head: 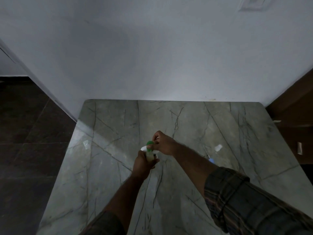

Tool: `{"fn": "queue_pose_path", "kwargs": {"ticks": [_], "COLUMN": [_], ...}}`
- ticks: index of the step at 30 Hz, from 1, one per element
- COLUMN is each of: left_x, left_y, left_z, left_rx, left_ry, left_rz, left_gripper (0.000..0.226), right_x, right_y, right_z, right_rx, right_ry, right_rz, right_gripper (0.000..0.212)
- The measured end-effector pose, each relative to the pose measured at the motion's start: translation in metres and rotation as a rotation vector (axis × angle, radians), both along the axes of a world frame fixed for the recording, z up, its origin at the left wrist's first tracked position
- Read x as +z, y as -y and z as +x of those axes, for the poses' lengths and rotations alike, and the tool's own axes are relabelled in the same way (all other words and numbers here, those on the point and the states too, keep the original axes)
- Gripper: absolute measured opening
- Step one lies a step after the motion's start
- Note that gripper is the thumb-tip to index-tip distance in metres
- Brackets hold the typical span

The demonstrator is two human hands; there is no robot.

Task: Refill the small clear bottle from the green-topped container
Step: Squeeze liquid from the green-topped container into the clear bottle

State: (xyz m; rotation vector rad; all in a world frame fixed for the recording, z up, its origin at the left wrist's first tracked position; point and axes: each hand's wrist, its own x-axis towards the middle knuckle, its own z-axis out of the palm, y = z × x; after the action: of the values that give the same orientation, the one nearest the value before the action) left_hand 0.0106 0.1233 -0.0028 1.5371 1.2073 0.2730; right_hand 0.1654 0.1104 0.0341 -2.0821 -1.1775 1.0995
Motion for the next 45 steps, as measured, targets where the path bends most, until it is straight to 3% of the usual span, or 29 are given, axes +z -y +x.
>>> {"fn": "queue_pose_path", "kwargs": {"ticks": [9,15,22,37,45], "left_x": [-0.004,-0.004,-0.009,-0.007,-0.018], "left_y": [0.002,-0.001,-0.001,0.006,0.01], "left_z": [0.002,-0.004,-0.002,-0.009,-0.013], "left_rx": [0.016,-0.004,-0.036,0.041,0.107], "left_ry": [0.035,0.009,0.006,0.184,0.094], "left_rz": [-0.046,-0.013,0.05,0.002,0.046], "left_gripper": [0.028,0.034,0.056,0.045,0.038], "right_x": [0.002,0.006,0.008,0.015,0.012], "right_y": [0.002,0.002,0.003,0.003,0.003], "right_z": [-0.001,0.0,-0.001,0.001,-0.001], "right_rx": [0.006,0.016,0.026,0.041,0.049], "right_ry": [-0.02,-0.037,-0.024,-0.072,-0.019], "right_rz": [0.008,-0.004,0.004,-0.031,-0.011], "right_gripper": [0.047,0.052,0.049,0.047,0.042]}}
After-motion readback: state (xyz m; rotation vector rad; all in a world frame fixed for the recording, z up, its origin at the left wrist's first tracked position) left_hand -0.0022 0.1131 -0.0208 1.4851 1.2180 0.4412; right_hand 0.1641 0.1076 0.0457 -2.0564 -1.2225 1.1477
